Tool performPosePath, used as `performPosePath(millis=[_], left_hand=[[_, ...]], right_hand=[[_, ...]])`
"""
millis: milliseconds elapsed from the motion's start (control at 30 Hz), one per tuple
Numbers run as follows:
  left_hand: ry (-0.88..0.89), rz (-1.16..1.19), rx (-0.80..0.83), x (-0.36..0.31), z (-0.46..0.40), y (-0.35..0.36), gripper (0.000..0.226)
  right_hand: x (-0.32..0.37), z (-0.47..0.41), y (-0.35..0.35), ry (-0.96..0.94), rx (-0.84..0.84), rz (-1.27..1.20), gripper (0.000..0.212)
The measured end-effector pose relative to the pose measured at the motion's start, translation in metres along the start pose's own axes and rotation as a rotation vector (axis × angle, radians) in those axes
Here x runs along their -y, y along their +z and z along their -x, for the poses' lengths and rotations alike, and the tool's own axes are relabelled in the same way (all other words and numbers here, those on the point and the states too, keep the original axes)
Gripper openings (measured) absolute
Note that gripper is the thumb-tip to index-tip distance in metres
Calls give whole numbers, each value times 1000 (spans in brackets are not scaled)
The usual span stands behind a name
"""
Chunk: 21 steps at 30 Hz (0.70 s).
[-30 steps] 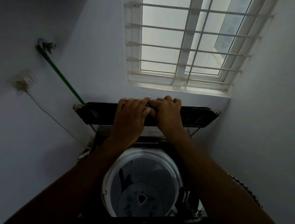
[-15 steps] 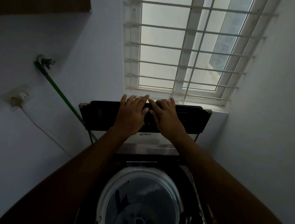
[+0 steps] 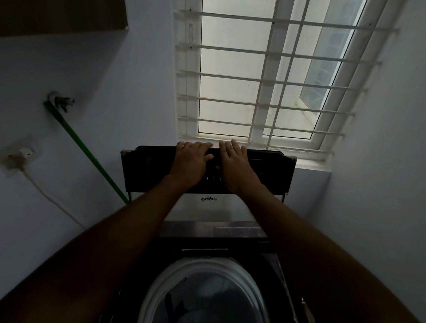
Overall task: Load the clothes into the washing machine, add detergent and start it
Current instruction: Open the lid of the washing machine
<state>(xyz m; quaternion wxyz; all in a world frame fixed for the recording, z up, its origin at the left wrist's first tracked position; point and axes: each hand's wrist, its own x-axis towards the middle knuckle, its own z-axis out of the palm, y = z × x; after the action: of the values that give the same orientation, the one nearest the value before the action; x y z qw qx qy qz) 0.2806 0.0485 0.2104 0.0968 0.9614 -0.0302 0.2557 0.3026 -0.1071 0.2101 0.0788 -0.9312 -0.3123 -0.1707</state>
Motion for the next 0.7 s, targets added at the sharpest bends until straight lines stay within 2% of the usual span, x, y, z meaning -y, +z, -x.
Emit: performPosePath(millis=[133,267,533,700], left_hand=[[30,32,-64,6,-10,6,33],[41,-11,-49,9,-15,12,36],[17,-114,188,18,-21,22,74],[22,-183,261,18,-21,23,85]], right_hand=[[-5,-12,3,2,77,36,80],[-9,-18,10,5,115,62,93],[-7,-21,20,47,137,74,104],[-6,-28,21,80,189,57,104]])
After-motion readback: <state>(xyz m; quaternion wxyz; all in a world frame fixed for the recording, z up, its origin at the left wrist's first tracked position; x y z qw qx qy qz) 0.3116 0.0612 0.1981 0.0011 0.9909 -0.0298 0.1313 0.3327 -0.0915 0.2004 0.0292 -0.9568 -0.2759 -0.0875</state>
